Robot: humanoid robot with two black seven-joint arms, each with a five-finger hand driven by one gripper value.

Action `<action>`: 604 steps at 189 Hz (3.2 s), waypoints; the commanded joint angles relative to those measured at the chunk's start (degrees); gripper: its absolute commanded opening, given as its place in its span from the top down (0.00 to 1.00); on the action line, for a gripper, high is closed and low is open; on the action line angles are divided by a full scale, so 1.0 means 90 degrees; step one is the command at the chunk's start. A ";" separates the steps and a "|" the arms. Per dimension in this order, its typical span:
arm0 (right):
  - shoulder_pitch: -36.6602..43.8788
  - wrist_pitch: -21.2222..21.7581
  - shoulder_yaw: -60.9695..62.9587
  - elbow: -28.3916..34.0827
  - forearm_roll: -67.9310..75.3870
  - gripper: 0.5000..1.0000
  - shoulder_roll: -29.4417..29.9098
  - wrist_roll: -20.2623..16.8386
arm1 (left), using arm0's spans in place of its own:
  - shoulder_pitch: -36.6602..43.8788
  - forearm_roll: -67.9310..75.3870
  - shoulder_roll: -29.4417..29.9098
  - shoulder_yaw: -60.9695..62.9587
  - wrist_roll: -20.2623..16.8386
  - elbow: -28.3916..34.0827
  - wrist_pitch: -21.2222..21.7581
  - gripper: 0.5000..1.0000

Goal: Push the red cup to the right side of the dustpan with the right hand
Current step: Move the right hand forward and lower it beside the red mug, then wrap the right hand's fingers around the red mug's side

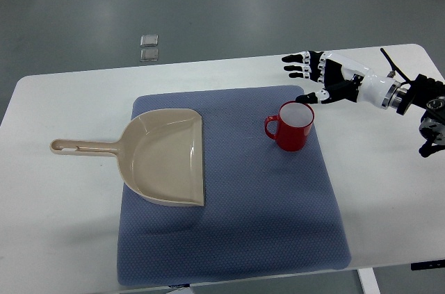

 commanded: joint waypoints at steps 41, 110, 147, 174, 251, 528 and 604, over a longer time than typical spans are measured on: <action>-0.0166 -0.0765 -0.0700 0.0015 -0.1287 0.13 0.0046 0.0765 | 0.0000 0.0001 0.0000 -0.0001 0.0010 0.0000 0.0000 0.00; -0.0205 -0.1400 -0.0808 -0.0034 -0.1208 0.13 0.0134 0.0765 | 0.0000 0.0001 0.0000 -0.0001 0.0010 0.0000 0.0000 0.00; -0.0293 -0.1449 -0.0788 -0.0034 -0.1179 0.13 0.0163 0.0765 | 0.0000 0.0001 0.0000 -0.0001 0.0010 0.0000 0.0000 0.00; -0.0332 -0.1449 -0.0740 -0.0054 -0.1081 0.13 0.0163 0.0765 | 0.0000 0.0001 0.0000 -0.0001 0.0010 0.0000 0.0000 0.00; -0.0479 -0.1439 -0.0740 -0.0327 -0.0242 0.13 0.0358 0.0765 | 0.0000 0.0001 0.0000 -0.0001 0.0010 0.0000 0.0000 0.00; -0.0879 -0.1586 -0.0671 -0.0386 0.0081 0.13 0.0885 0.0765 | 0.0010 0.0001 0.0000 0.0009 0.0010 0.0000 0.0000 0.00; -0.0899 -0.1840 -0.0730 -0.0395 0.0071 0.14 0.1110 0.0765 | 0.0029 0.0001 0.0000 0.0009 0.0010 0.0000 0.0000 0.00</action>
